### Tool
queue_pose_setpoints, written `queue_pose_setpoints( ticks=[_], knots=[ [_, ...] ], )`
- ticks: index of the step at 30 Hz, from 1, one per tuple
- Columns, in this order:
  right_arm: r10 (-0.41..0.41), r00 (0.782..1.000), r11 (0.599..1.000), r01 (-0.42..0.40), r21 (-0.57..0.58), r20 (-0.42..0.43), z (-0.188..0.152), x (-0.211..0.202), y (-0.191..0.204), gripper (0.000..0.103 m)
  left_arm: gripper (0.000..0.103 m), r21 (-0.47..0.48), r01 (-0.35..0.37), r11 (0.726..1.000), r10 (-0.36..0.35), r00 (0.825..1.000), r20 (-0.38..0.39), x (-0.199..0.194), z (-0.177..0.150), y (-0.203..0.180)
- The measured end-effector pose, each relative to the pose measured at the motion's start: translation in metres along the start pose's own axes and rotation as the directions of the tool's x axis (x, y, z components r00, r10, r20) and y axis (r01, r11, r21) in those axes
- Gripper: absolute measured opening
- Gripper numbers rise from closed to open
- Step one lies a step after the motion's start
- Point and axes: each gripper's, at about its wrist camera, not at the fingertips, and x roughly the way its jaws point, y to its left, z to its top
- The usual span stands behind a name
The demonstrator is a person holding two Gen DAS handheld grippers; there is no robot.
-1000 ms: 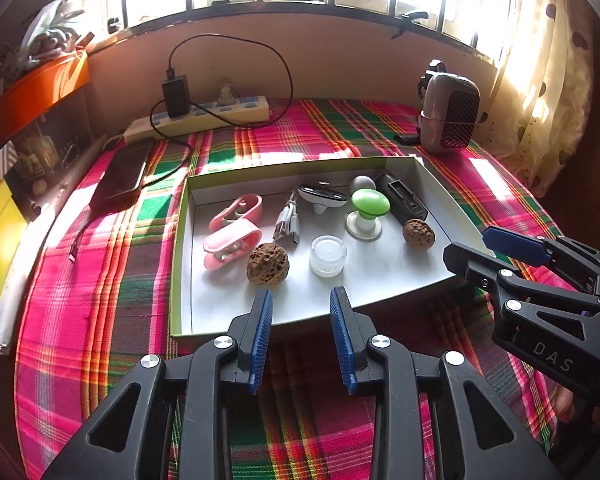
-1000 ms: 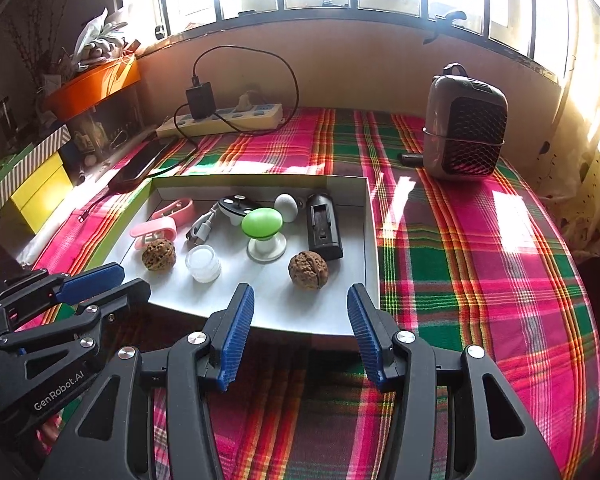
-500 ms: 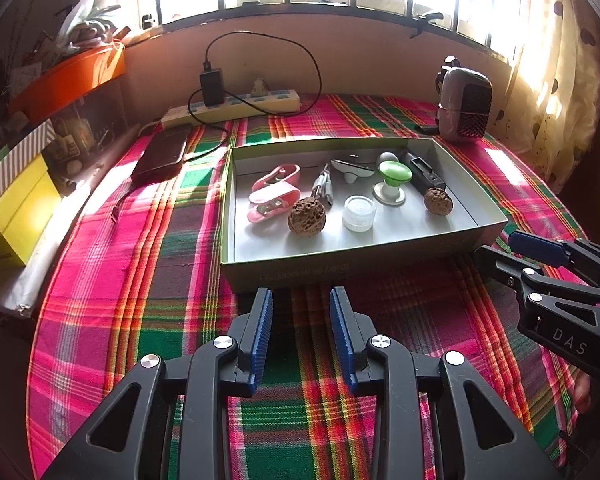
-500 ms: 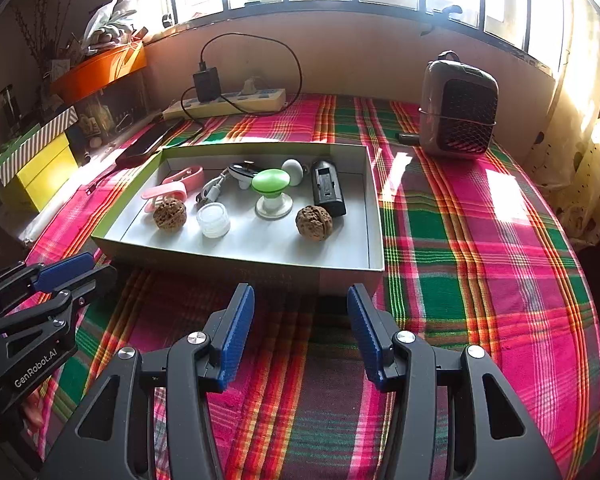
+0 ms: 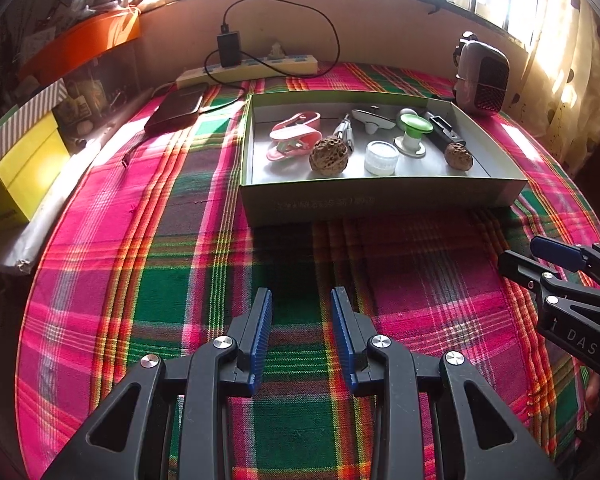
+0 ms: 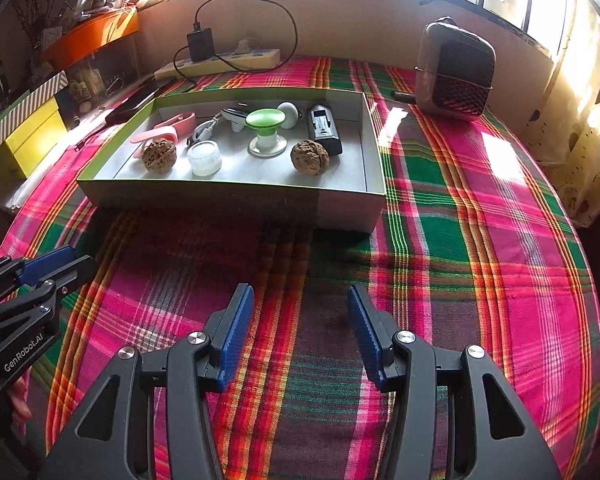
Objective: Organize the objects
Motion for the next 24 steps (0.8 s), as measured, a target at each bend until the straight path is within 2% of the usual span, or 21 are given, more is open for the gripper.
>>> queue_pose_setpoints(
  ticks=[5,12,24],
  knots=[
    [-0.007,1.000,1.000,0.007,0.027,-0.006,-0.0039,-0.0001,-0.0059,0.058,0.029,-0.007,-0.007,1.000,0.007,1.000,0.008,-0.0016,-0.0019,-0.0020],
    [-0.011,1.000,0.999,0.011,0.030,0.002,-0.0084,-0.0025,-0.0080,0.060,0.029,-0.027,-0.023,0.999,0.023,0.999,0.022,-0.0020,-0.0035,-0.0022],
    [-0.026,0.999,0.999,0.025,0.044,0.021,-0.0099,-0.0019,-0.0086,0.063,0.029,-0.033,-0.011,0.999,0.012,1.000,0.022,-0.0019,-0.0035,-0.0005]
  ],
)
